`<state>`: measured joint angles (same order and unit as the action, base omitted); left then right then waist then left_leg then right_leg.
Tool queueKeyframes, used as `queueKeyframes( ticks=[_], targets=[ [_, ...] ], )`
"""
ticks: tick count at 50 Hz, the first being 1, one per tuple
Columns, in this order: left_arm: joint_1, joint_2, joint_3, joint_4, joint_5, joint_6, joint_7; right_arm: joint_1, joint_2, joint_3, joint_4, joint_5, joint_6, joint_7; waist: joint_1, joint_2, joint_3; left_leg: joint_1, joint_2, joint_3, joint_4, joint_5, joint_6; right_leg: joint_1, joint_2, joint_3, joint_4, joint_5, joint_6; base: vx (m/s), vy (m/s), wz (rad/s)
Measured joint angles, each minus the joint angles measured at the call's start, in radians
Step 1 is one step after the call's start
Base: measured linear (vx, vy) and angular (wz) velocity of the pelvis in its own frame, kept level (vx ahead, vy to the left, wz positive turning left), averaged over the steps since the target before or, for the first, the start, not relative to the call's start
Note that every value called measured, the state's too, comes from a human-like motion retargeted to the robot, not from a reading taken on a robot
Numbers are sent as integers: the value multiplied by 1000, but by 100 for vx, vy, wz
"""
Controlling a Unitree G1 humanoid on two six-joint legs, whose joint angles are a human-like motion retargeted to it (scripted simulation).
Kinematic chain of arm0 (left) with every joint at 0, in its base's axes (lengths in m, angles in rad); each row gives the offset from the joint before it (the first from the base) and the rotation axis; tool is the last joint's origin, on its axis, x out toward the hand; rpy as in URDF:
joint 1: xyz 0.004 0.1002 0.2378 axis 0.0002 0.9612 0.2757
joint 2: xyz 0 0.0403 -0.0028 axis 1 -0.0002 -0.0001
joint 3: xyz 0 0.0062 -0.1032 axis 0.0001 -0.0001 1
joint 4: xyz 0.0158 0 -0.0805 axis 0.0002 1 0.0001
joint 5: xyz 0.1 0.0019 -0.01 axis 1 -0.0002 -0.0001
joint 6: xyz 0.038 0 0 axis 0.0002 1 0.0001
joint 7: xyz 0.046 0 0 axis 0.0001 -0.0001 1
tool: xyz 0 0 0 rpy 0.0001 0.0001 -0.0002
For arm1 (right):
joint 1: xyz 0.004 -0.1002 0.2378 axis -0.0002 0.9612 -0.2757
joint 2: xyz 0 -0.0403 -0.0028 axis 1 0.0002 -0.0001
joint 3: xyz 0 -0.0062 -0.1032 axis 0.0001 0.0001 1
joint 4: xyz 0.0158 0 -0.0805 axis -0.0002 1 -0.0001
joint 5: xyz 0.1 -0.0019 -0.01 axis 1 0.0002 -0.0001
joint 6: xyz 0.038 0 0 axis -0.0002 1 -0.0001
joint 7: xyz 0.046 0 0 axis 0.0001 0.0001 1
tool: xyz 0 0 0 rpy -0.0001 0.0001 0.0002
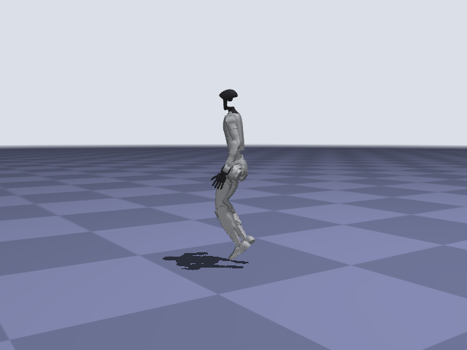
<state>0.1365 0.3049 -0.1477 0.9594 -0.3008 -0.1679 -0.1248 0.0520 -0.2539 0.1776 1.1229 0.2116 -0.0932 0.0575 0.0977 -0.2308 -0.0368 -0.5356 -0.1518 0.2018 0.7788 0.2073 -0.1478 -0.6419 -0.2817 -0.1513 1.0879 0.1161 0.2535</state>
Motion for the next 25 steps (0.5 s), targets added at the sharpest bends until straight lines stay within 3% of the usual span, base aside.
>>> queueKeyframes(
  ticks=[3,5,7,8,10,12,15,20,22,23,25],
  targets=[
    [20,4,13,40,20,3,2,1,-6,7,-31,-1,-5,10,-5,2,-8,-7,2,-14,28,-69,42,1,3,1,6,-35,-7,-2,2,-168],
    [42,-6,17,61,27,7,2,4,-3,13,-44,-2,-10,16,-9,-4,-4,-20,-16,-26,116,-213,117,1,0,19,65,-122,-29,-6,4,-158],
    [48,-16,21,80,32,13,3,-5,0,31,-56,-22,-14,24,0,-5,11,-21,-38,-49,242,-546,226,13,15,34,151,-390,-94,-6,4,-158],
    [46,-24,18,86,35,16,8,-10,3,44,-62,-44,-16,23,5,-5,28,-31,-46,-52,325,-753,293,11,18,40,215,-587,-140,-7,4,-151],
    [22,-43,10,103,45,28,27,-36,11,71,-64,-102,-7,19,8,6,91,-51,-39,-40,512,-1080,408,3,38,51,364,-887,-222,-11,-1,-119],
    [-24,-74,-12,114,45,43,39,-74,17,85,-53,-144,8,23,-37,-18,147,-110,-18,-28,566,-1080,410,-47,-5,51,465,-978,-274,-27,-17,-32],
    [-69,-108,-33,99,35,48,48,-108,22,100,-36,-163,21,40,-94,-37,161,-164,13,-12,618,-1080,410,-115,-28,63,535,-989,-303,-11,-10,-55],
    [-11,-96,-38,-81,-12,26,66,-93,2,51,-19,-78,21,44,-62,29,154,24,42,4,513,-1080,410,27,92,75,360,-908,-252,29,8,-167],
    [16,-75,-26,-150,-49,6,62,-76,5,16,0,-35,22,50,-22,77,144,123,74,-7,449,-985,362,140,159,69,229,-807,-212,41,11,-163],
    [27,-68,-18,-179,-73,-4,57,-66,11,-1,17,-14,23,55,-14,81,129,156,86,-10,387,-874,315,185,158,63,156,-715,-183,35,1,-91],
    [41,-61,-2,-216,-114,-23,42,-44,28,-28,66,28,36,78,-1,79,87,210,105,-5,241,-584,215,254,131,45,23,-409,-104,31,-3,-46]
  ],
)
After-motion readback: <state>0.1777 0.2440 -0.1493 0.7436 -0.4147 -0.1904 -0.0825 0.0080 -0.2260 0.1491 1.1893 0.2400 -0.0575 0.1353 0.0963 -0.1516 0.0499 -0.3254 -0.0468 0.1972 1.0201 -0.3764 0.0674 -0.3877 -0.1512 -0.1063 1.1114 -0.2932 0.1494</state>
